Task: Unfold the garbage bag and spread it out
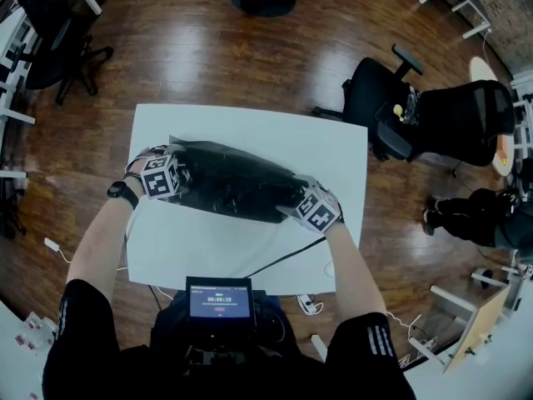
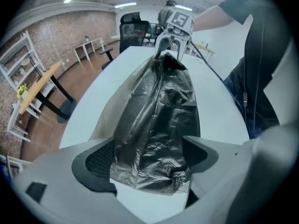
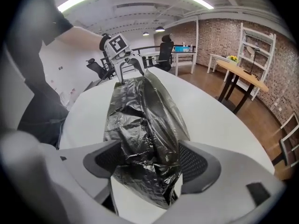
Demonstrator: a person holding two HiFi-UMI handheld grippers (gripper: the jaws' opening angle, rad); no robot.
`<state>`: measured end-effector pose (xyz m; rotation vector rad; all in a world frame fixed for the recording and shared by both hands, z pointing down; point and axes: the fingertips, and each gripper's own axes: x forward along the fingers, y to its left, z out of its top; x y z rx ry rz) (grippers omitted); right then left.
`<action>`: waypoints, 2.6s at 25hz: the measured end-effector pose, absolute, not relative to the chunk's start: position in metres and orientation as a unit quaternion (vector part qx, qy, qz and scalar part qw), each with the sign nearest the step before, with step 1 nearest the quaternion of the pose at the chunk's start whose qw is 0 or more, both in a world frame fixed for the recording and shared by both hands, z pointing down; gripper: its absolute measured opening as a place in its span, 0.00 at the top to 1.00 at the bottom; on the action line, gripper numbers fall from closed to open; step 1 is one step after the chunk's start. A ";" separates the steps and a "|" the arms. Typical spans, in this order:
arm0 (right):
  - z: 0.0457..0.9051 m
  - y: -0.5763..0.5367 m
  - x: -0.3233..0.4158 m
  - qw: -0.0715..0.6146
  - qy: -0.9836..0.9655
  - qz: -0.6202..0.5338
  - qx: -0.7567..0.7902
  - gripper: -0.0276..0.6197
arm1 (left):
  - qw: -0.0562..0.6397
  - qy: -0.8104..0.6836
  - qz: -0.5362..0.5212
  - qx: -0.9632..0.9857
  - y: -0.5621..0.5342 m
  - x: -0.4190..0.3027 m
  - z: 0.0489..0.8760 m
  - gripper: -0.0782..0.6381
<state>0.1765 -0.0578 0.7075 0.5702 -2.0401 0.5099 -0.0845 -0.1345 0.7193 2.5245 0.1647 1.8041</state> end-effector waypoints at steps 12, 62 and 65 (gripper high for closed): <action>0.671 -0.054 0.145 0.405 -0.855 0.173 0.272 0.34 | 0.019 -0.061 0.512 0.857 -0.144 -0.068 0.684 0.31; 0.414 0.241 0.122 0.022 -0.891 0.157 0.426 0.47 | 0.076 -0.244 0.235 0.938 0.213 -0.079 0.469 0.30; 0.416 0.251 0.120 0.017 -0.876 0.171 0.451 0.48 | 0.082 -0.230 0.226 0.943 0.225 -0.078 0.465 0.30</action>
